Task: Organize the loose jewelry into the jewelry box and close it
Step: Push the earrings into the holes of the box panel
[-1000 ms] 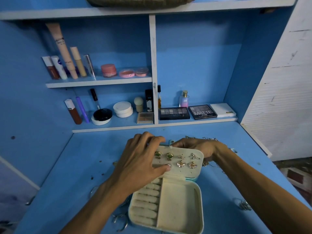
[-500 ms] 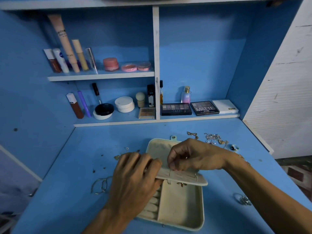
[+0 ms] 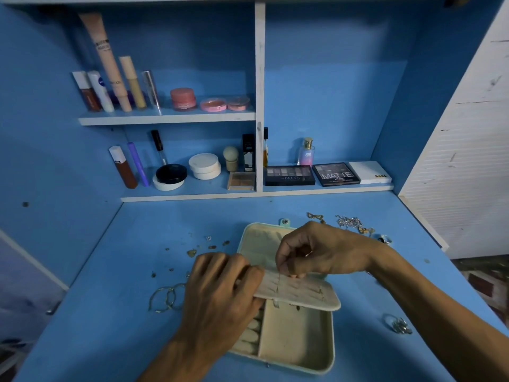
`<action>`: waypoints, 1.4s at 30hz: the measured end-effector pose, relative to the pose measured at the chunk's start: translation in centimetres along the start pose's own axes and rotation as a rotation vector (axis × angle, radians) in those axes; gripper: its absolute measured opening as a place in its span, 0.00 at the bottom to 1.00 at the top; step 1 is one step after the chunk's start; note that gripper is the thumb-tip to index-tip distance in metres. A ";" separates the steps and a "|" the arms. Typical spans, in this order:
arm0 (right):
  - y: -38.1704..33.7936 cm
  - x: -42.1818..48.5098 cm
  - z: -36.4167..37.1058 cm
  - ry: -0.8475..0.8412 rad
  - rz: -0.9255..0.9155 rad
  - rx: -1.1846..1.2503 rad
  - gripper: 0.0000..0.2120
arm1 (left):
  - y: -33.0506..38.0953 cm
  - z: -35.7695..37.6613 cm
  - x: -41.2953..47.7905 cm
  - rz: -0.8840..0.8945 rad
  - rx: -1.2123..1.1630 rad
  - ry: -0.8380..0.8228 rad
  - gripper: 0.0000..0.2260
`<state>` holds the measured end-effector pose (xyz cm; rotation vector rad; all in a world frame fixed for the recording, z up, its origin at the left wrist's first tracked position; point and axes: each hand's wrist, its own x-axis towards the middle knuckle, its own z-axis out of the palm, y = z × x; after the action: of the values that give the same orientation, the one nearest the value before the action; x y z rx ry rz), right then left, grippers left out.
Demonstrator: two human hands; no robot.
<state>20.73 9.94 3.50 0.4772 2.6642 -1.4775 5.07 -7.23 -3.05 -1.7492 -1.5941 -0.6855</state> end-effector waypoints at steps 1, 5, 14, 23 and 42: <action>-0.1 0.0 0.0 -0.001 0.002 -0.010 0.07 | 0.0 0.1 0.0 -0.001 -0.004 -0.001 0.07; -0.6 0.1 0.2 0.005 0.006 -0.090 0.08 | 0.1 0.1 0.1 -0.010 0.003 0.009 0.02; -1.7 0.0 0.3 0.014 -0.005 -0.275 0.09 | 0.3 0.1 0.4 -0.019 -0.023 0.056 0.23; -1.9 0.3 0.3 -0.009 -0.030 -0.365 0.08 | 0.0 0.7 0.0 0.014 -0.034 0.078 0.12; -1.5 -0.1 -0.7 -0.028 0.032 -0.176 0.04 | 0.0 0.7 0.0 0.013 -0.022 0.092 0.11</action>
<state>20.41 9.76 5.11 0.4794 2.7187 -1.2179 5.06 -6.71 -3.46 -1.7176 -1.5173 -0.7683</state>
